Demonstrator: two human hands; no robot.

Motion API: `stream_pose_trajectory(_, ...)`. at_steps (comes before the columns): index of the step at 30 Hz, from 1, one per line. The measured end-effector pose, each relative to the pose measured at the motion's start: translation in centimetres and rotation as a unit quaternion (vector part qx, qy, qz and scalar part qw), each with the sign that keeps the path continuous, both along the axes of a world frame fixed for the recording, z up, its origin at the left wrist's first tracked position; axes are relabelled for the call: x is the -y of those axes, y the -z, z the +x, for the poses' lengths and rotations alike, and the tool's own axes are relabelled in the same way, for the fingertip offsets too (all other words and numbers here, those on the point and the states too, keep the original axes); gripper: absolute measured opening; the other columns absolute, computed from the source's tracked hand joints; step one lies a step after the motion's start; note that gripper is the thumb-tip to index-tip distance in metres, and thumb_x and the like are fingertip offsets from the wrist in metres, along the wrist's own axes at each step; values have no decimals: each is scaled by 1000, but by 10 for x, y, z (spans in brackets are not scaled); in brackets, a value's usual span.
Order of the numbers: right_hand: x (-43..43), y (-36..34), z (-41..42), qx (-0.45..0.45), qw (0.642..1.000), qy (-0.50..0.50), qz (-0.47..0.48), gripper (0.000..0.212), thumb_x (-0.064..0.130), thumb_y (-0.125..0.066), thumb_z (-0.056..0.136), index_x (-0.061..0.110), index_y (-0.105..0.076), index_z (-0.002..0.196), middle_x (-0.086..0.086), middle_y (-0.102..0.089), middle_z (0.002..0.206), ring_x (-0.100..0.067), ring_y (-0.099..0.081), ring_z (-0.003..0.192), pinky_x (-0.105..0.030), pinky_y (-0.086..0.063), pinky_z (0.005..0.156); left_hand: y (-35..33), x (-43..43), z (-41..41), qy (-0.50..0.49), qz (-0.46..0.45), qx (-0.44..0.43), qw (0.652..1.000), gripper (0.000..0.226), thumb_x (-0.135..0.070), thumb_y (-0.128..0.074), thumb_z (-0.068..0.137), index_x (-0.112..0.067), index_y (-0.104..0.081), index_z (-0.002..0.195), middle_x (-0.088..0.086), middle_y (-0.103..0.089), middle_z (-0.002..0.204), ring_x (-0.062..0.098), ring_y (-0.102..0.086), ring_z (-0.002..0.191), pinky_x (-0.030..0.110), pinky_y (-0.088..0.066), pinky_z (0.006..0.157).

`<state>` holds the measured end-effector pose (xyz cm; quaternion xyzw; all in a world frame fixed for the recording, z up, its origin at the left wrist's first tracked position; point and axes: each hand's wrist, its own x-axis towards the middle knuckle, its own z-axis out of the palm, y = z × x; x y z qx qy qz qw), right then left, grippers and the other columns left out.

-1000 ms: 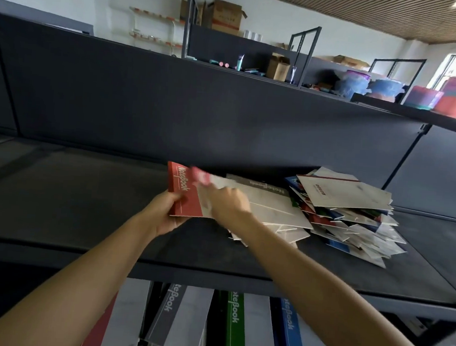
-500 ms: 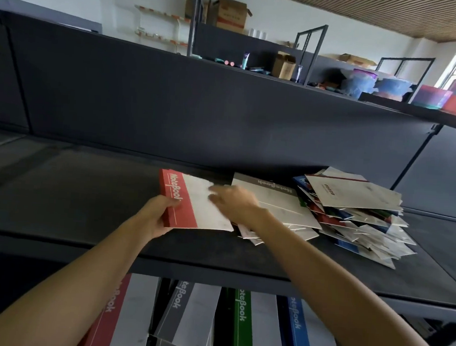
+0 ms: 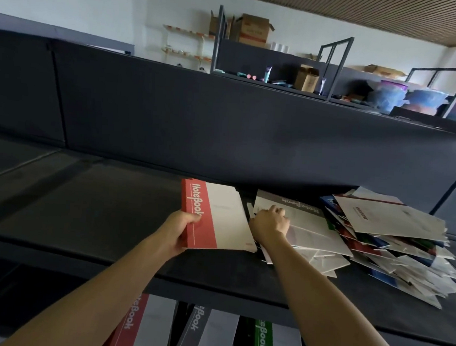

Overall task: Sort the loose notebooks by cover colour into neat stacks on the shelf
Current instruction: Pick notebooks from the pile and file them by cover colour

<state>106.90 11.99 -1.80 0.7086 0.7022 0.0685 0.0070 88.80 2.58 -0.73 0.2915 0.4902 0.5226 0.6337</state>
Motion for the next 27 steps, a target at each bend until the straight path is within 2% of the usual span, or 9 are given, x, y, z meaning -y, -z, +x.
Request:
stream_pose_trajectory(2, -4, 1, -3, 20, 1000, 15, 4, 40, 21, -38, 95, 9, -52, 130, -17, -41, 138, -33, -37, 126, -46, -31, 103, 0, -1, 1, 7, 4, -1, 1000, 28, -6, -43, 96, -9, -45, 124, 12, -61, 106, 27, -59, 93, 41, -47, 76)
stream_pose_trajectory(4, -9, 1, -6, 16, 999, 28, -7, 41, 17, -40, 95, 4, -46, 133, -19, -42, 137, -35, -41, 126, -47, -35, 104, -1, -2, 2, 9, 4, -3, 1000, 27, -6, -43, 96, -9, -45, 123, 11, -61, 106, 27, -59, 93, 40, -48, 75)
stream_pose_trajectory(7, -15, 3, -9, 22, 1000, 13, -11, 39, 14, -50, 93, 0, -49, 130, -18, -53, 126, -33, -54, 114, -41, -49, 94, -1, -3, 1, 7, 2, -1, 1000, 24, -6, -43, 96, -11, -45, 119, 11, -62, 105, 26, -60, 94, 39, -49, 73)
stream_pose_trajectory(10, -18, -1, -6, 16, 1000, -10, 18, 27, 17, -52, 94, 6, -57, 118, -10, -63, 112, -25, -62, 103, -31, -53, 83, 2, -4, -3, 2, -3, 4, 1000, 25, -5, -43, 96, -12, -45, 120, 12, -62, 109, 28, -60, 97, 40, -49, 74)
stream_pose_trajectory(16, -16, -11, 7, -63, 997, -10, 53, 25, 13, -46, 96, 6, -55, 118, -9, -64, 113, -24, -62, 103, -28, -49, 76, 3, -5, -5, -8, -23, 26, 999, 19, -3, -44, 96, -10, -46, 114, 13, -61, 101, 27, -59, 90, 42, -44, 83)
stream_pose_trajectory(20, -5, -21, 17, -113, 992, -24, 46, 28, 9, -44, 94, 6, -56, 120, -12, -63, 115, -28, -61, 104, -31, -47, 76, 3, -8, -6, 3, -29, 51, 998, 25, -3, -44, 95, -7, -44, 120, 16, -60, 106, 29, -58, 94, 39, -47, 77)
stream_pose_trajectory(22, 5, -29, 22, -131, 988, -62, 55, 28, 5, -41, 93, 6, -55, 116, -16, -63, 112, -33, -61, 101, -32, -44, 72, 5, -11, -4, -4, -40, 74, 996, 16, -2, -44, 94, -3, -48, 109, 16, -61, 100, 28, -59, 90, 36, -48, 72)
stream_pose_trajectory(24, 18, -37, 27, -151, 979, -115, 82, 17, 3, -38, 91, 8, -53, 100, -21, -63, 105, -37, -60, 93, -32, -37, 67, 8, -14, -1, -13, -50, 108, 993, 9, -3, -45, 94, -1, -51, 101, 16, -61, 95, 25, -59, 86, 33, -48, 70)
stream_pose_trajectory(27, 35, -37, 37, -240, 939, -217, 115, 9, 9, -37, 87, 9, -45, 84, -22, -65, 90, -34, -50, 71, -34, -35, 63, 11, -19, 8, -21, -53, 128, 990, 10, -10, -47, 95, -2, -52, 97, 13, -64, 86, 21, -62, 75, 29, -49, 63)
